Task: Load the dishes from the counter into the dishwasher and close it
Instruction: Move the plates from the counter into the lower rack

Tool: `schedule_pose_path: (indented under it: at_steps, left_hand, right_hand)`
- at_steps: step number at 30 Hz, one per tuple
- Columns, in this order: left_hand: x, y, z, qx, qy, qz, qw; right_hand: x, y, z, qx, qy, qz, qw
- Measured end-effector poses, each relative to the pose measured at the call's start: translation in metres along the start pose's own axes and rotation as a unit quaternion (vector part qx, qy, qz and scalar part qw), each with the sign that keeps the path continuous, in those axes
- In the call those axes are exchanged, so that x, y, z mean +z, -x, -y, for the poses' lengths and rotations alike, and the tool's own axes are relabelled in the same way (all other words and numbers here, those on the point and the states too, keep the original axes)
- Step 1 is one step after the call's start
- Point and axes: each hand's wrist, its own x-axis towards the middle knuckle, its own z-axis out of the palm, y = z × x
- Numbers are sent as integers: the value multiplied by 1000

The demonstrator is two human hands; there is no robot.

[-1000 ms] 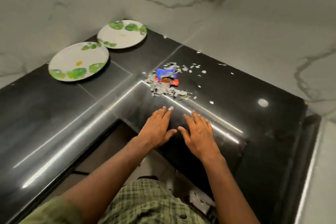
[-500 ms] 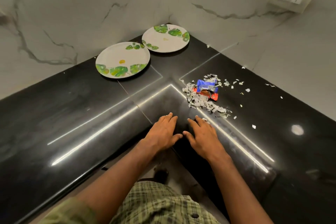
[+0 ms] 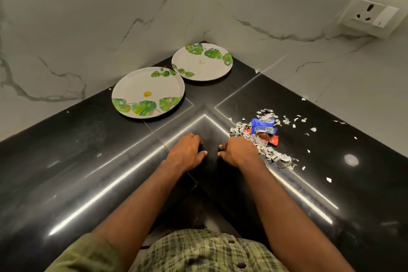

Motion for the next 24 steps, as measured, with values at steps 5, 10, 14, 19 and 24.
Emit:
schedule_pose_path:
  at_steps: [5,10,14,19,24]
  left_hand:
    - [-11,-38,6,-34,-3,-16,999]
    - [-14,-63,13,-185,293,-96,933]
    - [-34,-81,26,-335,688,-159,624]
    - [-53,-92,55,-354,771,-239,472]
    - [-56,-97,66,-378,777,-269,426]
  right_hand:
    - [-5,-7,4,37,7,15,999]
    - [-9,-11,3,50,9,25,998]
    - [-12,-13,-4,49,-12,31,998]
    - [-15,-15,-3,47,-21,43,998]
    - [-15,-15,-3,47,-24,41,998]
